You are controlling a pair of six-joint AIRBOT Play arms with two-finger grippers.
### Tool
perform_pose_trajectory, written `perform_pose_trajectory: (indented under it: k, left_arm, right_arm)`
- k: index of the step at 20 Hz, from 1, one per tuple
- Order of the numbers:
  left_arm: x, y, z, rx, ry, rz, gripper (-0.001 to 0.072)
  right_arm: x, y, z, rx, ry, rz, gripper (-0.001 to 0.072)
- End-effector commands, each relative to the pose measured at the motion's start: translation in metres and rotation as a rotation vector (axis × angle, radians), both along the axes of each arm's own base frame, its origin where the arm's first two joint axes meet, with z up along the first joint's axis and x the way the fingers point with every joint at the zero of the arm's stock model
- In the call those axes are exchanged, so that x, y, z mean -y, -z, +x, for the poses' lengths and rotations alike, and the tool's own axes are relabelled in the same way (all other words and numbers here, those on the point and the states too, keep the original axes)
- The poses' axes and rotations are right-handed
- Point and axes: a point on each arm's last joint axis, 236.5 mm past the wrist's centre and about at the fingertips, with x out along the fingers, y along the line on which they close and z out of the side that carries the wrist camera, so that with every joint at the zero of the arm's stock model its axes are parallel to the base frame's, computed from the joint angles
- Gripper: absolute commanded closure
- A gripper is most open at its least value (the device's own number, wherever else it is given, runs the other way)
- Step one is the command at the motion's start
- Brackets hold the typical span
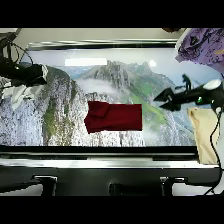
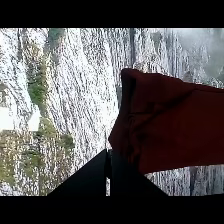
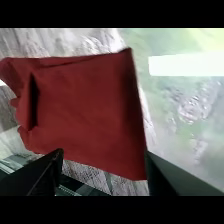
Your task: Fold the clothes and pants, and hang the long-sleeved shirts on hangers.
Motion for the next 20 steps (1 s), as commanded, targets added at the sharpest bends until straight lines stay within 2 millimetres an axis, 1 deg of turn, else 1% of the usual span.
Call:
perform_pose_trajectory:
  k: [1, 3, 4, 6, 7, 8, 10, 11, 13, 14, 15, 16, 17, 18, 20]
  left_arm:
    - [-0.001, 0.000, 0.000, -0.002, -0.001, 0.001, 0.0687]
    - [-0.001, 0.000, 0.000, -0.002, -0.001, 0.001, 0.0687]
    - [-0.001, 0.000, 0.000, -0.002, -0.001, 0.001, 0.0688]
    - [-0.001, 0.000, 0.000, -0.002, -0.001, 0.001, 0.0687]
    - [-0.001, 0.000, 0.000, -0.002, -0.001, 0.000, 0.0687]
    - [0.000, 0.000, 0.000, -0.002, -0.001, 0.000, 0.0687]
    - [-0.001, 0.000, 0.000, -0.002, -0.001, 0.001, 0.0687]
    - [-0.001, 0.000, 0.000, -0.002, -0.001, 0.001, 0.0688]
    - [-0.001, 0.000, 0.000, -0.001, -0.001, 0.001, 0.0688]
    - [-0.001, 0.000, 0.000, -0.002, -0.001, 0.001, 0.0687]
    - [-0.001, 0.000, 0.000, -0.002, -0.001, 0.001, 0.0688]
    - [-0.001, 0.000, 0.000, -0.002, -0.001, 0.001, 0.0688]
    - [-0.001, 0.000, 0.000, -0.002, -0.001, 0.001, 0.0688]
    - [-0.001, 0.000, 0.000, -0.002, -0.001, 0.001, 0.0687]
    - [-0.001, 0.000, 0.000, -0.002, -0.001, 0.001, 0.0687]
  right_arm:
    - [-0.011, 0.056, -0.025, -0.055, 0.023, 0.061, 0.0166]
    - [-0.030, 0.076, -0.036, -0.095, -0.030, 0.070, 0.0166]
    - [-0.039, 0.085, -0.037, -0.108, -0.049, 0.067, 0.0167]
    - [-0.053, 0.097, -0.034, -0.108, -0.060, 0.053, 0.0176]
    - [-0.059, 0.100, -0.032, -0.105, -0.057, 0.055, 0.0177]
    - [-0.066, 0.101, -0.029, -0.101, -0.051, 0.061, 0.0199]
    - [-0.074, 0.102, -0.024, -0.096, -0.036, 0.074, 0.0276]
    - [-0.075, 0.103, -0.021, -0.090, -0.027, 0.072, 0.0311]
    - [-0.076, 0.105, -0.020, -0.094, -0.018, 0.072, 0.0403]
    - [-0.076, 0.104, -0.020, -0.094, -0.017, 0.078, 0.0484]
    - [-0.078, 0.102, -0.020, -0.095, -0.017, 0.086, 0.0605]
    - [-0.080, 0.097, -0.019, -0.092, -0.024, 0.099, 0.0685]
    - [-0.081, 0.088, -0.015, -0.075, -0.038, 0.106, 0.0686]
    - [-0.081, 0.074, -0.006, -0.038, -0.056, 0.109, 0.0687]
    - [-0.073, 0.042, 0.023, 0.031, -0.060, 0.066, 0.0688]
